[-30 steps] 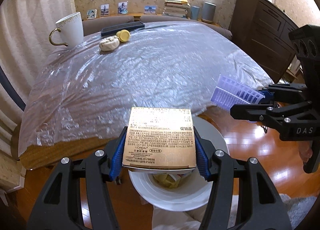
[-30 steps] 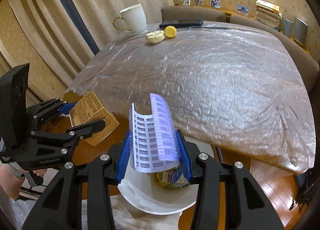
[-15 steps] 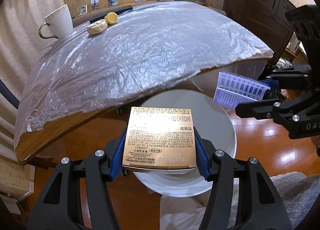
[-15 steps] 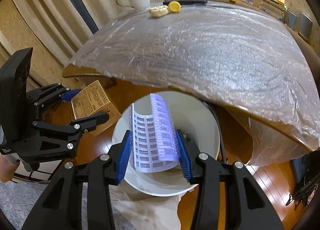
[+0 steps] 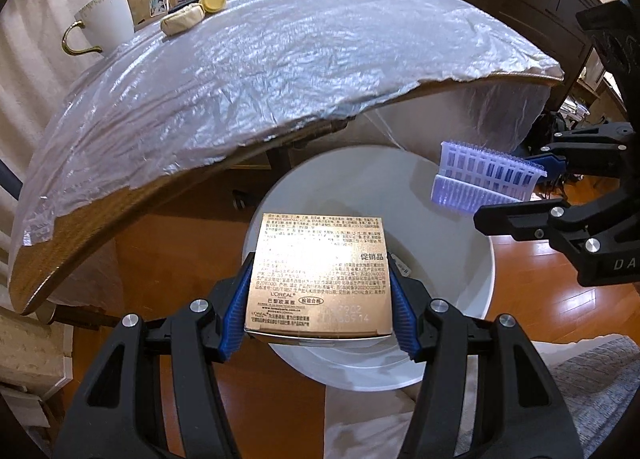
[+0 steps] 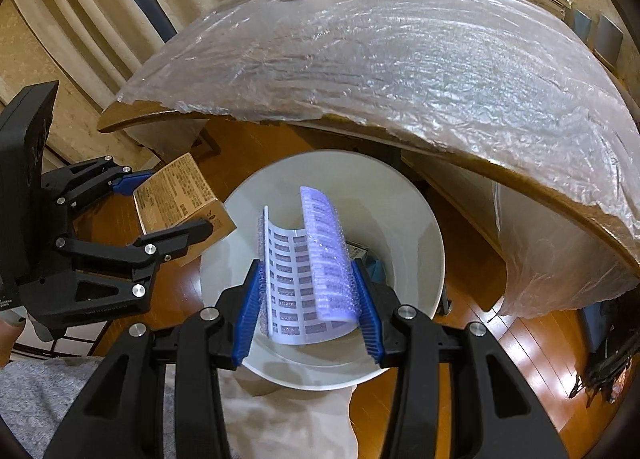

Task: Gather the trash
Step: 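Carry the cardboard box and lavender roller over the white bin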

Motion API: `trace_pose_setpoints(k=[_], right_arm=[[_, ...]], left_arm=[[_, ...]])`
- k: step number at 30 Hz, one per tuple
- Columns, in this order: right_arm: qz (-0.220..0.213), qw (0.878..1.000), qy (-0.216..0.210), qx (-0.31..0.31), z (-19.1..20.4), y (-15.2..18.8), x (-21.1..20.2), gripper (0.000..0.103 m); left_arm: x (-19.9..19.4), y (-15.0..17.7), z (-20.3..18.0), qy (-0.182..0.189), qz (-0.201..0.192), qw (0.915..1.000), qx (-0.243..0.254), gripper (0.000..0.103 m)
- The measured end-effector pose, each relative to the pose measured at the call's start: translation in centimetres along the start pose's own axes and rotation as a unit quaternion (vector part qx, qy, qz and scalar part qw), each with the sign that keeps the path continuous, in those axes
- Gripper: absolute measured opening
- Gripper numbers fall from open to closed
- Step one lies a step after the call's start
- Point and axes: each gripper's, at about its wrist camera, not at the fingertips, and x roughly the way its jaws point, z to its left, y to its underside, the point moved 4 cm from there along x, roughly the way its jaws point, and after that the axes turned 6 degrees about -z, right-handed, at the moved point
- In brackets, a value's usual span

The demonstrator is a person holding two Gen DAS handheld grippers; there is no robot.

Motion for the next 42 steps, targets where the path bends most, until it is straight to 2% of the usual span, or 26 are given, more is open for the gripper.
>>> trace_pose_setpoints(k=[23,42], right_arm=[[0.033,0.999,0.029,0.005,-0.9,0.8,6.3,0.043],[0.048,0.998,0.04,0.004,-1.1,1.3,7.6,0.043]], left_arm=[[6.8,1.7,-0.2,-0.004,0.059,0.9982,0.012,0.06],[8.3,1.6,-0.5,-0.008,0.078,0.9968,0.017,0.06]])
